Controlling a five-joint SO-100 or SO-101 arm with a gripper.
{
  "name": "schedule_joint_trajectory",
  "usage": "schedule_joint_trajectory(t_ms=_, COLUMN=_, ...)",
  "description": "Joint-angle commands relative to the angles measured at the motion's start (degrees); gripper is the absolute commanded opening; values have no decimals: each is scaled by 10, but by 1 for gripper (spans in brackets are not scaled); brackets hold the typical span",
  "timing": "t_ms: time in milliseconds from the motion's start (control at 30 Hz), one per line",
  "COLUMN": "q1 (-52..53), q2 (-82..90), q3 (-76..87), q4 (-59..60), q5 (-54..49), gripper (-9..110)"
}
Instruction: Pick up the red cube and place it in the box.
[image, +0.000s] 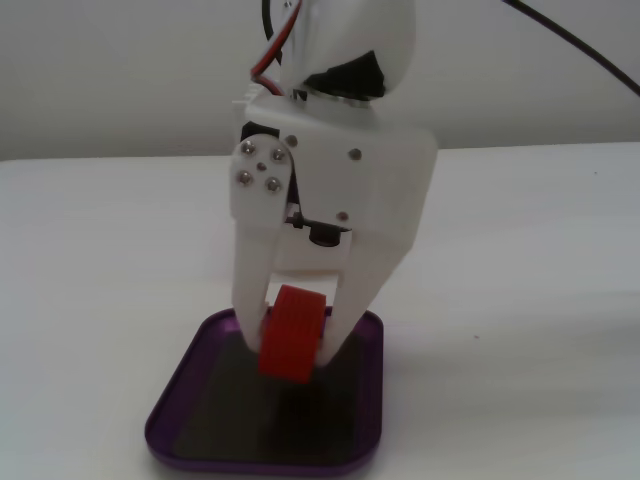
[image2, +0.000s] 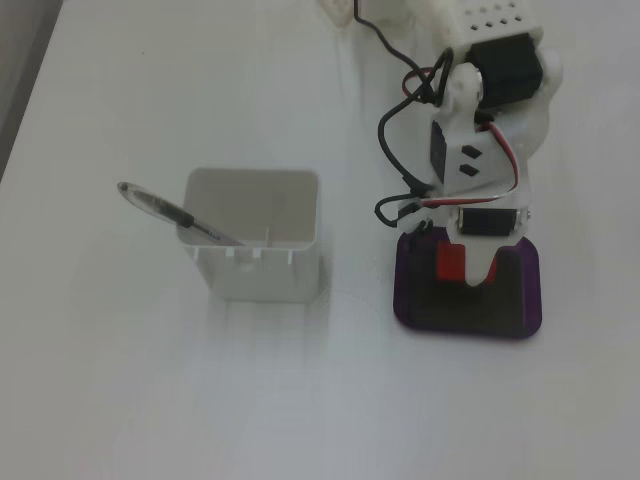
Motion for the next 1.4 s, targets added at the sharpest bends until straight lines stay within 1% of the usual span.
schedule_joint_trajectory(t_ms=0, q1=-3, q2=11, q3=-25, q4=22, q5=-14, gripper=4)
schedule_joint_trajectory(t_ms=200, q1=-3, q2=10, q3=-28, q4=52, q5=-16, gripper=15)
schedule_joint_trajectory(t_ms=333, q1=-2, q2=18, q3=-34, q4=78, q5=-15, gripper=20)
schedule_joint_trajectory(t_ms=633, q1=-4, q2=116, q3=-164, q4=240, q5=-22, gripper=22)
schedule_joint_trajectory(t_ms=767, q1=-5, q2=204, q3=-156, q4=265, q5=-46, gripper=21)
schedule_joint_trajectory(t_ms=900, q1=-14, q2=325, q3=-51, q4=264, q5=-55, gripper=21)
schedule_joint_trajectory(t_ms=1100, q1=-21, q2=542, q3=207, q4=259, q5=-52, gripper=21)
schedule_joint_trajectory(t_ms=1233, q1=-14, q2=684, q3=413, q4=207, q5=-57, gripper=21)
schedule_joint_trajectory(t_ms=1367, q1=-14, q2=821, q3=638, q4=112, q5=-59, gripper=21)
